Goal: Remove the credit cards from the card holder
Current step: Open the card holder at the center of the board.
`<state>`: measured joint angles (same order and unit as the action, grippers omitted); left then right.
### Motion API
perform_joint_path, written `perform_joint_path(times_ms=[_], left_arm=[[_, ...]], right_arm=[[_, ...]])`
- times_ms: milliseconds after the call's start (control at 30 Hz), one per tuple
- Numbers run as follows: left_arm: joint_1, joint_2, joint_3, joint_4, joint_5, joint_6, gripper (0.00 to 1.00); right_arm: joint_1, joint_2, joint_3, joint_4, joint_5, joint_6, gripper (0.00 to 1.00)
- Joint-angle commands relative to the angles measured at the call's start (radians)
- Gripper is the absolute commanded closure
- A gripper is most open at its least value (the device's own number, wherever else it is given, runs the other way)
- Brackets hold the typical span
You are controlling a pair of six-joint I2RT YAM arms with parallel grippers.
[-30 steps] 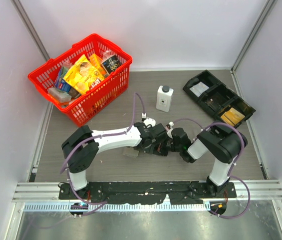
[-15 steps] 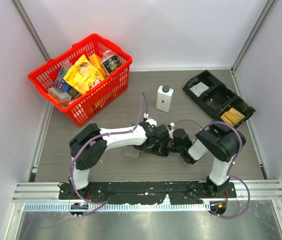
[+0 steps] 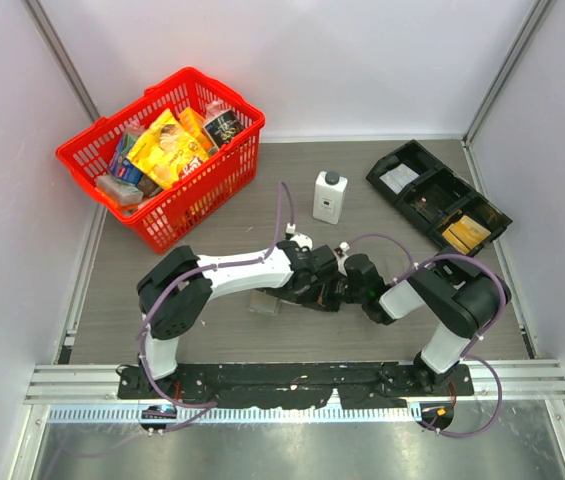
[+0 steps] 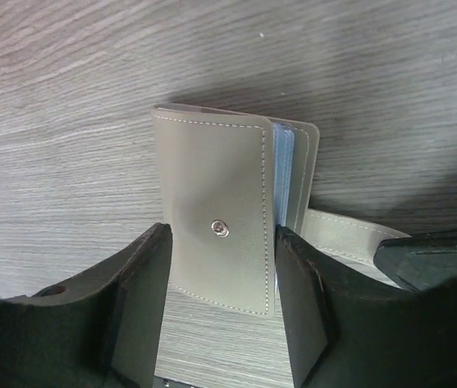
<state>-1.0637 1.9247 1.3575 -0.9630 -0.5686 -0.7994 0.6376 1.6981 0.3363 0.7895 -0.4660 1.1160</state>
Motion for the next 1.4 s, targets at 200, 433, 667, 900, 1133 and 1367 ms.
perform_joint_path(times_ms=[200, 433, 667, 900, 1133, 1367], left_arm=[[0.103, -0.208, -0.063, 0.001, -0.024, 0.014, 0.56], [0.183, -0.271, -0.173, 0.101, 0.101, 0.009, 0.66], [0.245, -0.286, -0.287, 0.22, 0.251, -0.029, 0.77], [0.249, -0.335, -0.347, 0.309, 0.346, -0.081, 0.77], [0.248, -0.366, -0.368, 0.351, 0.381, -0.103, 0.83], [0.248, -0.386, -0.394, 0.375, 0.395, -0.121, 0.84]], right_arm=[[-0.004, -0.115, 0.055, -0.282, 0.087, -0.171, 0.99], [-0.004, -0.186, 0.127, -0.519, 0.182, -0.284, 0.99], [-0.007, -0.213, 0.214, -0.699, 0.262, -0.387, 0.99], [-0.004, -0.282, 0.366, -0.969, 0.354, -0.502, 0.66], [0.049, -0.334, 0.573, -1.107, 0.368, -0.544, 0.51], [0.082, -0.284, 0.555, -0.972, 0.267, -0.463, 0.62]])
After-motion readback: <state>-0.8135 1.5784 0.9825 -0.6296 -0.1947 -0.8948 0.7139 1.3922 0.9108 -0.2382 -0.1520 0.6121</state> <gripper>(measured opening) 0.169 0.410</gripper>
